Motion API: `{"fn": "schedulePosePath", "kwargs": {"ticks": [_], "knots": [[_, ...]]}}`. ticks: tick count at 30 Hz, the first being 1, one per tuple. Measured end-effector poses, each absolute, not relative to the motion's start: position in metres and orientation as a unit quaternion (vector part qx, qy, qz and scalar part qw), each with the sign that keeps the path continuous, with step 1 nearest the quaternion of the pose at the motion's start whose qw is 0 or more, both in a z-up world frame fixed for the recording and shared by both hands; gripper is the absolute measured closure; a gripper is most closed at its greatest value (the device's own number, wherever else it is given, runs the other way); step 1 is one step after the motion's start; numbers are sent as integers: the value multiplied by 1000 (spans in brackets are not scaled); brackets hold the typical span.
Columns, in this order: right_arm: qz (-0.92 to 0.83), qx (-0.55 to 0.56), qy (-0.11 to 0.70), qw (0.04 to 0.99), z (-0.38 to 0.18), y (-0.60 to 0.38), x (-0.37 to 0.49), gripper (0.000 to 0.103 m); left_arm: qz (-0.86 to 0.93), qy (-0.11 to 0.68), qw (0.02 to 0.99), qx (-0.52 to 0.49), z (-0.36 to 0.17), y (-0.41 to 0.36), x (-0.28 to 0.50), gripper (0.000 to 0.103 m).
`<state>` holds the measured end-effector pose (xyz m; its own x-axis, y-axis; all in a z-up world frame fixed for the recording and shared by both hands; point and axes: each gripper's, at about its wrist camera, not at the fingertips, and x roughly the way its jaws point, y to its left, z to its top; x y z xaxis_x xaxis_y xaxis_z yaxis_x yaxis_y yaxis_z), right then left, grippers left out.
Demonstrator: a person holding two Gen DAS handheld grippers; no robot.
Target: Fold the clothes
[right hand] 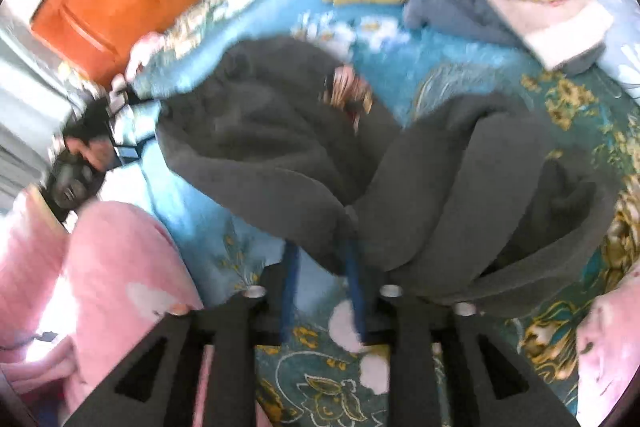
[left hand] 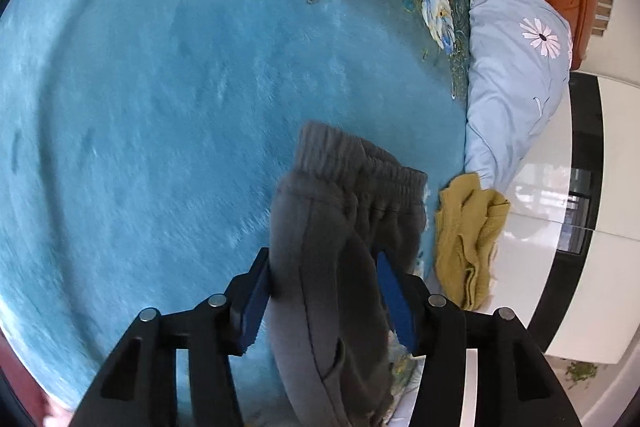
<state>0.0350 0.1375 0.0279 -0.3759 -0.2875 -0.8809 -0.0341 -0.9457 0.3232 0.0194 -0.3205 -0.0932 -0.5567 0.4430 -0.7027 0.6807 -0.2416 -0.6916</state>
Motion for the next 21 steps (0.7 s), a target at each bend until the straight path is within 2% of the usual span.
{"fn": "schedulePosePath", "kwargs": {"ticks": [2, 4, 8, 10, 12, 14, 16, 17, 21], "knots": [[-829, 534, -159, 51, 37, 158, 36, 54, -635, 613, 96, 460, -92, -315, 23, 44], [-832, 523, -185, 10, 37, 184, 34, 54, -625, 619, 113, 461, -92, -309, 25, 44], [-802, 515, -293, -75, 6, 239, 17, 54, -602, 618, 146, 484, -105, -292, 25, 46], [-781, 526, -319, -106, -14, 251, 5, 54, -590, 627, 147, 487, -111, -292, 28, 55], [-770, 536, -322, -129, -27, 253, -3, 54, -604, 619, 154, 478, -107, -299, 31, 75], [-759, 541, -335, -137, -34, 253, -7, 54, -622, 603, 162, 473, -100, -304, 34, 85], [-744, 543, -363, -139, -39, 254, -11, 81, -639, 585, 163, 472, -93, -305, 34, 91], [-740, 542, -372, -139, -39, 254, -13, 99, -648, 575, 162, 472, -89, -304, 33, 94], [-807, 476, -330, -119, 16, 249, -2, 99, -708, 559, 165, 397, -63, -310, 44, 97]]}}
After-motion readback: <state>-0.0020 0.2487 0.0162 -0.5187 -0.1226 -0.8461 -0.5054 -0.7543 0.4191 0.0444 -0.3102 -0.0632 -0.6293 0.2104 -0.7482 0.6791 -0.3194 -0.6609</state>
